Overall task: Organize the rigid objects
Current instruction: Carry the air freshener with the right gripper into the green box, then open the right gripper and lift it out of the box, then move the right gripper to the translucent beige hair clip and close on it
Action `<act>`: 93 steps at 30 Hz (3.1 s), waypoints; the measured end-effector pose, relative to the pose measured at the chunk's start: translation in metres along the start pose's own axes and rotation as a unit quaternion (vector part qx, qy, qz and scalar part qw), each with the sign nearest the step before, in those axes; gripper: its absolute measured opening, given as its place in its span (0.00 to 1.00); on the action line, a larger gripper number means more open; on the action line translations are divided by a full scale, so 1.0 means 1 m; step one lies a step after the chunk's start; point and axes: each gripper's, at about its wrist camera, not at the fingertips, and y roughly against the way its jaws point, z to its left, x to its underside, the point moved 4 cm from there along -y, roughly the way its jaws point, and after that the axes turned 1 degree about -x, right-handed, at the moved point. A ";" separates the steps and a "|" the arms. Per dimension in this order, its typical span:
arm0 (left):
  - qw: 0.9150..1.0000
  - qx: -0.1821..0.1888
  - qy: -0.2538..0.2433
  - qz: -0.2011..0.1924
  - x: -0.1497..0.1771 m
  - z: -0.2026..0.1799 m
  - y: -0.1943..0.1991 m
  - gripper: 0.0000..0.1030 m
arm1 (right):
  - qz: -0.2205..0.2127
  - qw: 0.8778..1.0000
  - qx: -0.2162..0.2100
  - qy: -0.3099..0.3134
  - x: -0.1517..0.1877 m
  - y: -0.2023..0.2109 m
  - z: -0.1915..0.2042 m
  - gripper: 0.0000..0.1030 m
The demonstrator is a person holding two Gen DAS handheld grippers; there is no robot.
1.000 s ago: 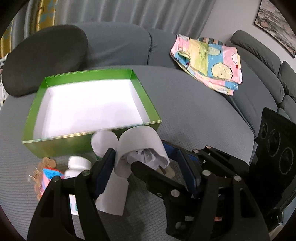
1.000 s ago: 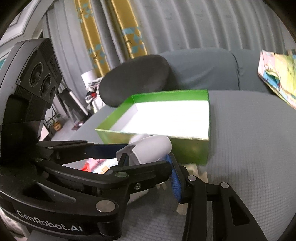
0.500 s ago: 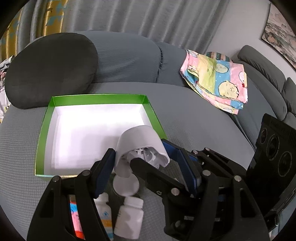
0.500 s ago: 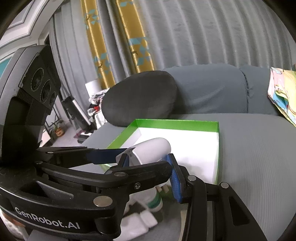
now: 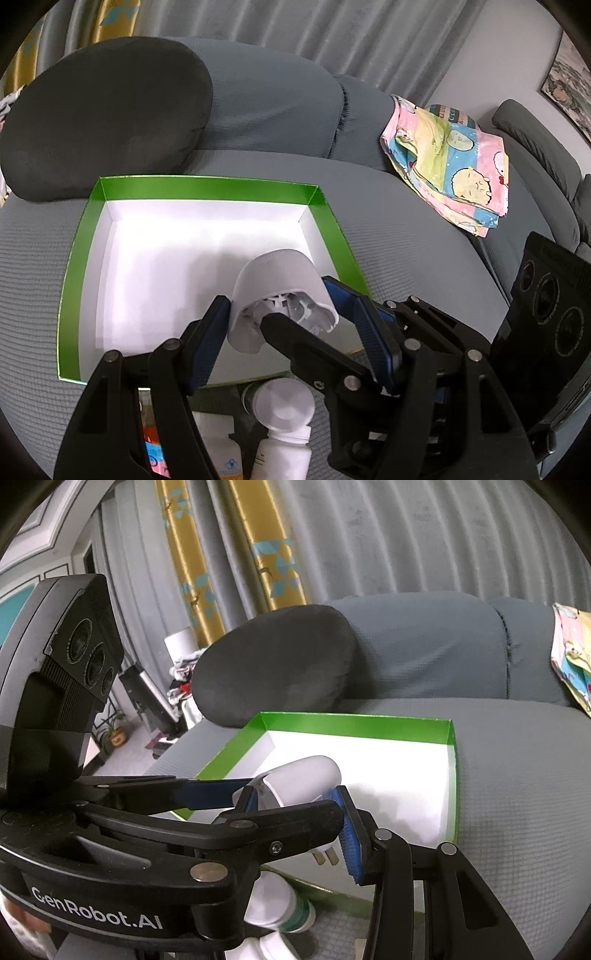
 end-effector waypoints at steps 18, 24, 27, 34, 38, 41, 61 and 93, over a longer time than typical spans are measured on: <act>0.999 -0.002 0.031 0.015 -0.001 0.020 -0.017 0.69 | 0.028 0.999 0.010 -0.016 0.002 -0.027 -0.010 0.44; 0.999 -0.017 0.028 0.009 -0.002 0.020 -0.013 0.83 | 0.023 0.999 0.018 -0.012 0.002 -0.020 -0.010 0.45; 0.999 -0.029 0.032 -0.001 -0.003 0.022 -0.006 0.86 | 0.018 0.999 0.023 -0.013 0.003 -0.014 -0.011 0.47; 0.998 -0.049 0.030 -0.022 0.000 0.025 0.021 0.88 | 0.005 0.999 0.038 -0.014 0.005 0.014 -0.013 0.52; 0.997 -0.061 0.026 -0.026 0.008 0.025 0.033 0.88 | -0.001 0.999 0.048 -0.008 0.011 0.033 -0.008 0.56; 0.997 -0.067 0.031 -0.025 0.016 0.025 0.041 0.88 | 0.001 0.998 0.059 -0.007 0.017 0.047 -0.004 0.61; 0.992 -0.117 0.050 0.024 0.127 0.034 0.079 0.88 | 0.042 0.996 0.069 -0.031 0.085 0.111 0.008 0.65; 0.994 -0.071 -0.005 0.088 0.131 -0.085 -0.052 0.82 | 0.165 0.979 -0.063 -0.103 0.102 0.040 -0.069 0.65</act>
